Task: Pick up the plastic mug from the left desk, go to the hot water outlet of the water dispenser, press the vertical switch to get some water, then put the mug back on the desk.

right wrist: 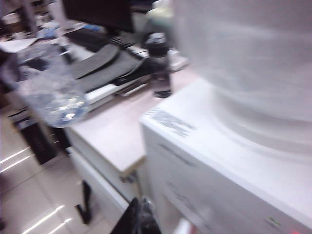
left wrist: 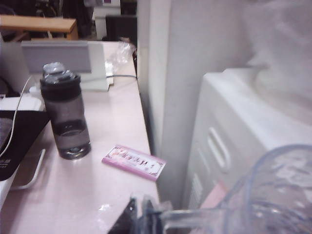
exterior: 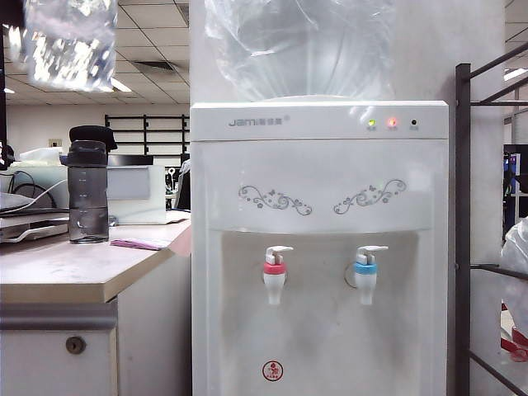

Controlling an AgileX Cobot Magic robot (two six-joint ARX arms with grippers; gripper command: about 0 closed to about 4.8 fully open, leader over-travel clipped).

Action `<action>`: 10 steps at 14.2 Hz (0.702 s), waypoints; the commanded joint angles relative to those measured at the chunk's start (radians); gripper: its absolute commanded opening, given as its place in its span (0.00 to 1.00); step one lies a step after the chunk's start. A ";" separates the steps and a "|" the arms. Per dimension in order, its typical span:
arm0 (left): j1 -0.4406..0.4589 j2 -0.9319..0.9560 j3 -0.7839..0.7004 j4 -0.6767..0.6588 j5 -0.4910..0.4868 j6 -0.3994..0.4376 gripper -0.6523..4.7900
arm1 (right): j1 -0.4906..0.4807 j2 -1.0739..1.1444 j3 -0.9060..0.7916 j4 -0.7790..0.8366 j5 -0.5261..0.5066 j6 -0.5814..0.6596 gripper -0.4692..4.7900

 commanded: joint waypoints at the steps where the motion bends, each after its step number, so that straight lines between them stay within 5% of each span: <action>1: 0.144 0.234 0.007 0.249 0.131 0.007 0.11 | 0.157 0.230 0.046 0.303 -0.015 0.004 0.09; 6: 0.164 0.610 0.010 0.604 0.052 -0.060 0.11 | 0.192 0.330 0.073 0.296 -0.025 -0.005 0.09; 7: 0.192 0.715 0.011 0.717 0.021 -0.128 0.11 | 0.192 0.330 0.073 0.296 -0.025 -0.026 0.09; 10: 0.239 0.832 0.025 0.793 0.018 -0.225 0.11 | 0.193 0.332 0.073 0.291 -0.025 -0.026 0.09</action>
